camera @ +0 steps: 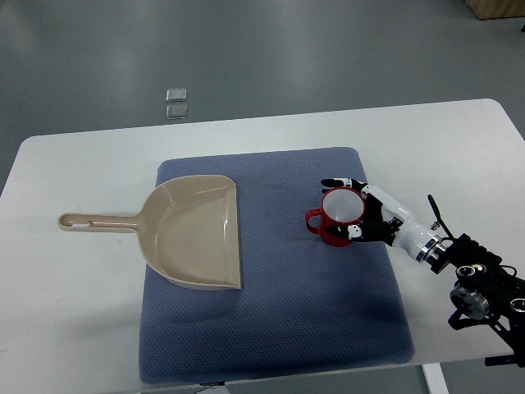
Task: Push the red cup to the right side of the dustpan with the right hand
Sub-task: 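Push the red mug with the right hand toward the dustpan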
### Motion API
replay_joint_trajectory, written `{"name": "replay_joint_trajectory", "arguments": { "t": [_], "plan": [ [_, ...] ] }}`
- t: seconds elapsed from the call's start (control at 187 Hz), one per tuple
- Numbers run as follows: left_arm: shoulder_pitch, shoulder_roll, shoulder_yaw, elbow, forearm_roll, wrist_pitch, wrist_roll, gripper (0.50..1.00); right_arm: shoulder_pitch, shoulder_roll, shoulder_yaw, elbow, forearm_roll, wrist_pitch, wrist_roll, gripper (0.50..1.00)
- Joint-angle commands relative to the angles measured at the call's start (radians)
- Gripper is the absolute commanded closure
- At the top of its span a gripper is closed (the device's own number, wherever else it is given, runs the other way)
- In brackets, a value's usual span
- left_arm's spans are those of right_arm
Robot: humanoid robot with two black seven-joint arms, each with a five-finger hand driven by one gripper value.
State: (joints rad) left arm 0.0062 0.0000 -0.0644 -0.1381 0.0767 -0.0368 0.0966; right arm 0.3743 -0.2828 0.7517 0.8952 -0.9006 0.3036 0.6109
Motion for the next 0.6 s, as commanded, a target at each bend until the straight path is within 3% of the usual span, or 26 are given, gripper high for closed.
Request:
{"name": "replay_joint_trajectory", "arguments": {
  "t": [0.0, 0.272, 0.592],
  "plan": [
    [0.0, 0.0, 0.0, 0.0, 0.0, 0.0, 0.0, 0.5, 0.0, 0.013, 0.0, -0.004, -0.006, -0.001, 0.0, 0.595],
    [0.0, 0.0, 0.0, 0.0, 0.0, 0.0, 0.0, 0.5, 0.0, 0.057, -0.044, -0.018, -0.006, -0.052, 0.0, 0.593],
    [0.0, 0.0, 0.0, 0.0, 0.0, 0.0, 0.0, 0.5, 0.005, 0.083, -0.044, -0.018, -0.003, -0.057, 0.0, 0.595]
  ]
}}
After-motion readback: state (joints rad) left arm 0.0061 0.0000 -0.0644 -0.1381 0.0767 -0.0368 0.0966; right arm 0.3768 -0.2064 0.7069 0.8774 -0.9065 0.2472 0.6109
